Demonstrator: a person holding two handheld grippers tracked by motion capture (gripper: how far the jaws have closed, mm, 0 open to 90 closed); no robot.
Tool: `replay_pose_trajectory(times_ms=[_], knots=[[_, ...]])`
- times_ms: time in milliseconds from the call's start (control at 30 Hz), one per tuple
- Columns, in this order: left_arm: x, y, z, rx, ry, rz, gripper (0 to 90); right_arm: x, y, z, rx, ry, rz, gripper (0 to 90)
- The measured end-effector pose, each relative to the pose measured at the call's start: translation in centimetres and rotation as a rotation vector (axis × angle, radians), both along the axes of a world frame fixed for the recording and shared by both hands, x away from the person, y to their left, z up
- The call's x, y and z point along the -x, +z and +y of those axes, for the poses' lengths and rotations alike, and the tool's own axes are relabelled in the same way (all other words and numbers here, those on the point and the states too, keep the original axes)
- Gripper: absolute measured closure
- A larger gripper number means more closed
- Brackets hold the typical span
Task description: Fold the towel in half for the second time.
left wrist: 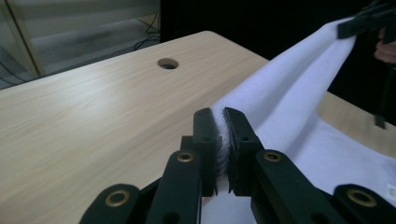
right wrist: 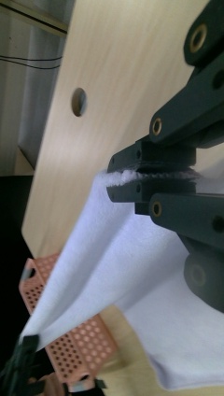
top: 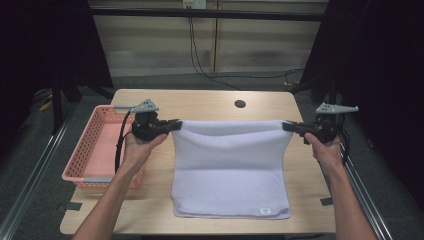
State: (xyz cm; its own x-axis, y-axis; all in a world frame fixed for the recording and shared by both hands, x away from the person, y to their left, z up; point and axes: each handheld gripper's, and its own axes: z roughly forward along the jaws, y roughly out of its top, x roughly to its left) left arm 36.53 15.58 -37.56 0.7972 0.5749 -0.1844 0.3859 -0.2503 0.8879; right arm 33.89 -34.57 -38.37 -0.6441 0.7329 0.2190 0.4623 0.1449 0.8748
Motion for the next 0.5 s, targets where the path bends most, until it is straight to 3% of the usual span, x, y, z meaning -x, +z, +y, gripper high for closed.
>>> replay_pose_trajectory(times_ms=[133,233,367,500], knots=[[2.4,-0.9,-0.1,-0.021,-0.022,-0.015,84.2,2.2,-1.1,-0.4,0.012,0.022,0.017,86.1],[3.6,-1.6,0.4,0.005,-0.032,-0.009,84.2,4.0,-1.9,-0.8,0.014,0.038,0.023,86.0],[5.7,-3.0,0.6,-0.027,-0.042,-0.008,84.0,6.5,-3.1,-0.9,0.019,0.073,0.040,85.9],[8.1,-4.3,0.1,-0.092,-0.057,-0.017,83.9,8.9,-4.8,-0.2,0.059,0.103,0.071,85.5]])
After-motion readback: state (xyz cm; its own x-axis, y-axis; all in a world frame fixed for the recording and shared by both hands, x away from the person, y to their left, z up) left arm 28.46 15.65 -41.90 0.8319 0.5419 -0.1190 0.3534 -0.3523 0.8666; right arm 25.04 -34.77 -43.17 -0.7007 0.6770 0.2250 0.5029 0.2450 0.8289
